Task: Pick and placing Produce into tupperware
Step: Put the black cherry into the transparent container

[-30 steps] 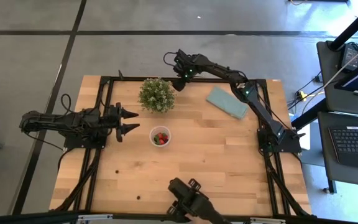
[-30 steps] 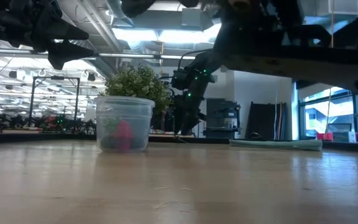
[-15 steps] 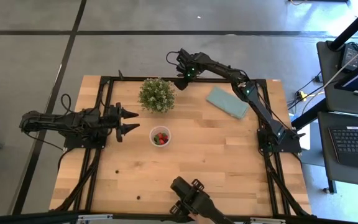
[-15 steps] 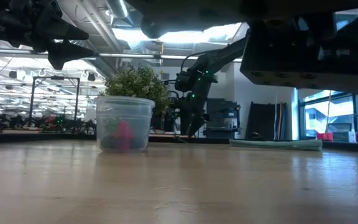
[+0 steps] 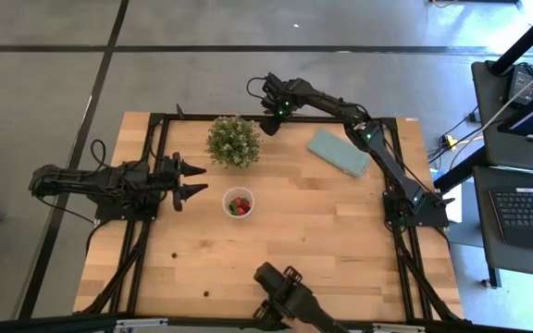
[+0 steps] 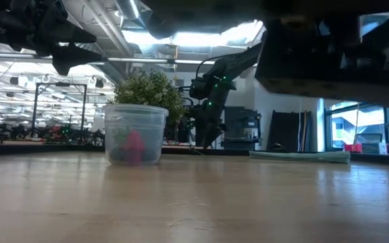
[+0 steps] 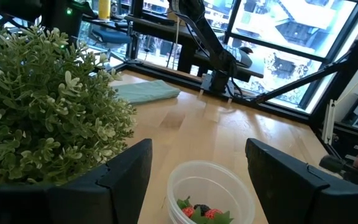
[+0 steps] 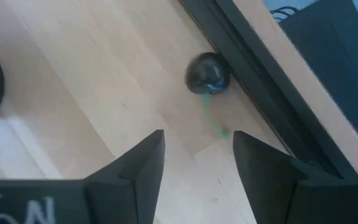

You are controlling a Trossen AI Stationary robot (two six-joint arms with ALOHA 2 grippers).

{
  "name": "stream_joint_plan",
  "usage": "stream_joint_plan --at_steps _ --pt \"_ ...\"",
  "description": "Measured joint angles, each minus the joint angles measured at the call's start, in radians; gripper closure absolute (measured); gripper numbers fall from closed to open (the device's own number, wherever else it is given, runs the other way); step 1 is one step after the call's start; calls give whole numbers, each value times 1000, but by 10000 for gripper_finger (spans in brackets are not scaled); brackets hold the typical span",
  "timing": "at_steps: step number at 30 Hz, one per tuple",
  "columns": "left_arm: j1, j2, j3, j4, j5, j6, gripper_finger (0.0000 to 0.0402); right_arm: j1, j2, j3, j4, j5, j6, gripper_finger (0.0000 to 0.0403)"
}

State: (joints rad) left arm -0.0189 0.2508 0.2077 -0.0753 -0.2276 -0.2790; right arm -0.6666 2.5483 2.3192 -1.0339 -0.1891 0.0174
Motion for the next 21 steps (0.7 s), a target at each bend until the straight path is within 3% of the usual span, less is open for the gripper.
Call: stream_joint_plan --at_steps 4,21 --pt "0 0 0 0 0 -1 151 -1 16 -1 24 -93 2 209" --pt "0 0 0 1 -22 -2 151 -24 17 -1 29 -106 31 209"
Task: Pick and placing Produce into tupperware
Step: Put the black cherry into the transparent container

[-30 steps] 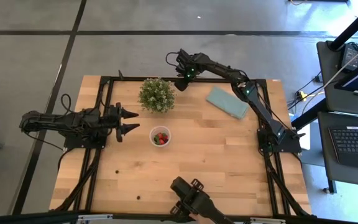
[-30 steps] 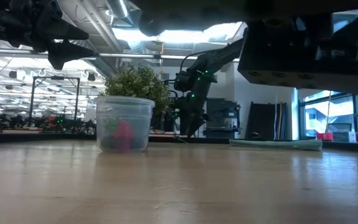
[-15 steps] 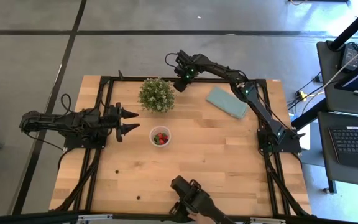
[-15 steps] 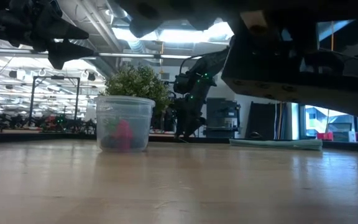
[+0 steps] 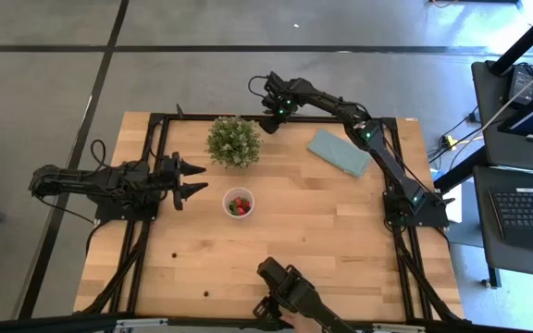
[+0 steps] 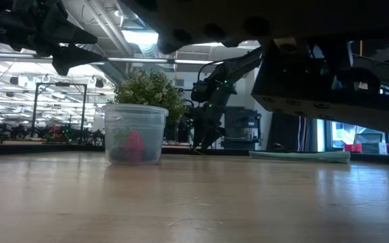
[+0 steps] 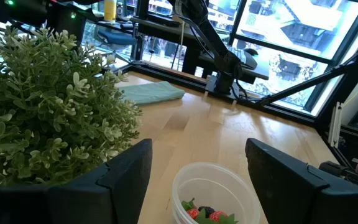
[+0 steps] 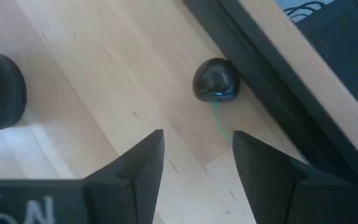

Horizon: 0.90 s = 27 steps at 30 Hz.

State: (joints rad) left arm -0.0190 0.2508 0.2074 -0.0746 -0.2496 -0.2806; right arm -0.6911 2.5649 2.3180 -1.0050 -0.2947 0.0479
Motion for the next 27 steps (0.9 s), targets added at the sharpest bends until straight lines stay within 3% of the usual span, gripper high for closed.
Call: stream_joint_plan --at_steps 10,18,27 --pt "0 0 0 0 0 2 151 -35 39 2 0 -157 95 209" --pt "0 0 -1 0 -1 3 151 -36 39 2 6 -151 101 214" --pt "0 0 -1 -1 -1 3 151 -35 39 1 9 -152 105 259"
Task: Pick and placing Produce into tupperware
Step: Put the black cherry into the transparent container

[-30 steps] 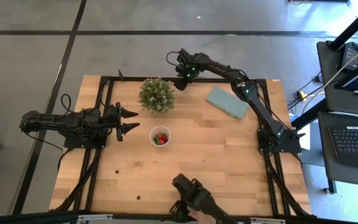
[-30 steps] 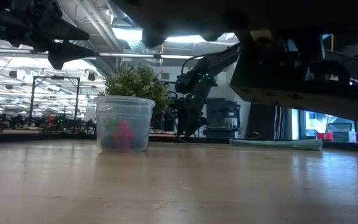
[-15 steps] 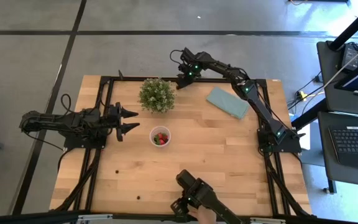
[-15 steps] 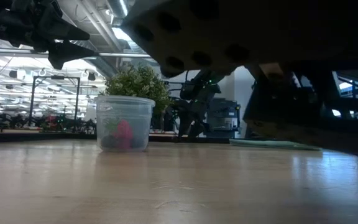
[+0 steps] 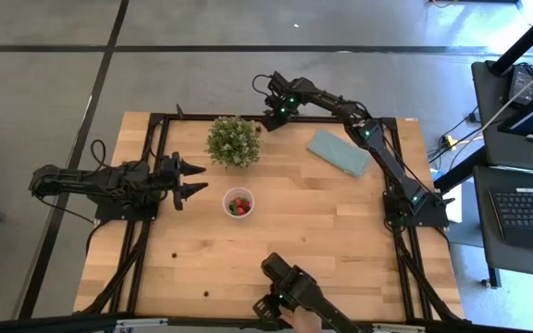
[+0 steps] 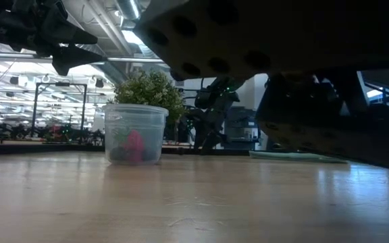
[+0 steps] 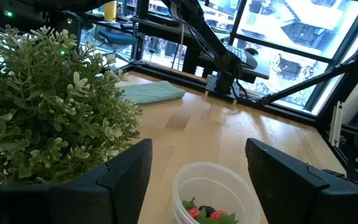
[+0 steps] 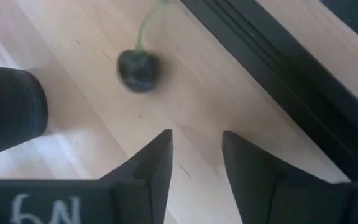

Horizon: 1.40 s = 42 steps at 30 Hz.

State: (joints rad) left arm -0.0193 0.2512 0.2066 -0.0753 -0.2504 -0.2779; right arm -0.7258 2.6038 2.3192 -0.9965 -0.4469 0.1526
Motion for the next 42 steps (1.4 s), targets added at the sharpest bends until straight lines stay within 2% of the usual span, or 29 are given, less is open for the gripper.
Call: stream_joint_plan --at_steps 27,37,42 --pt "0 0 0 0 -26 -2 151 0 0 0 50 -61 0 266" --pt "0 0 0 0 -26 -2 151 0 0 0 49 -63 25 324" --pt "0 0 0 0 -26 -1 151 0 0 0 47 -71 25 331"
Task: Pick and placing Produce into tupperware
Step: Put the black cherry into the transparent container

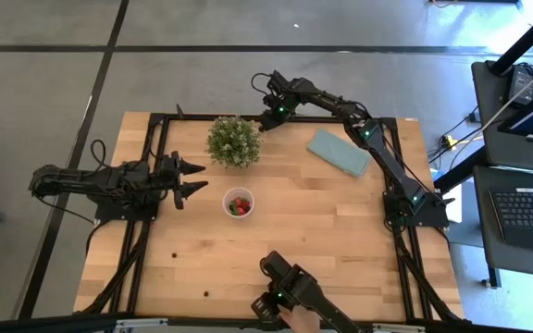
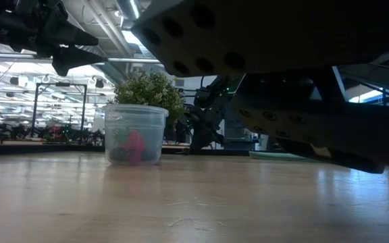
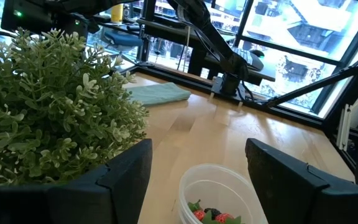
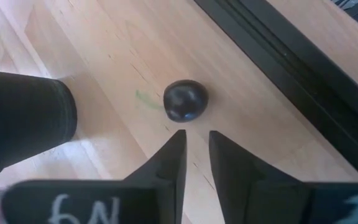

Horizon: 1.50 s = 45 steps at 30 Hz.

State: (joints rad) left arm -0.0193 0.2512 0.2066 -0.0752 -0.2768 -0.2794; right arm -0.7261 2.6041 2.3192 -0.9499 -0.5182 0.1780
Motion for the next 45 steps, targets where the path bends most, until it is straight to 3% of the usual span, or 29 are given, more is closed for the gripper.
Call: stream_joint_plan --at_steps 12,37,45 --pt "0 0 0 0 0 1 151 0 0 0 12 -3 1 311" --pt "0 0 0 0 0 0 151 0 0 0 17 -9 27 310" --pt "0 0 0 0 0 -2 151 9 0 0 68 -69 54 310"
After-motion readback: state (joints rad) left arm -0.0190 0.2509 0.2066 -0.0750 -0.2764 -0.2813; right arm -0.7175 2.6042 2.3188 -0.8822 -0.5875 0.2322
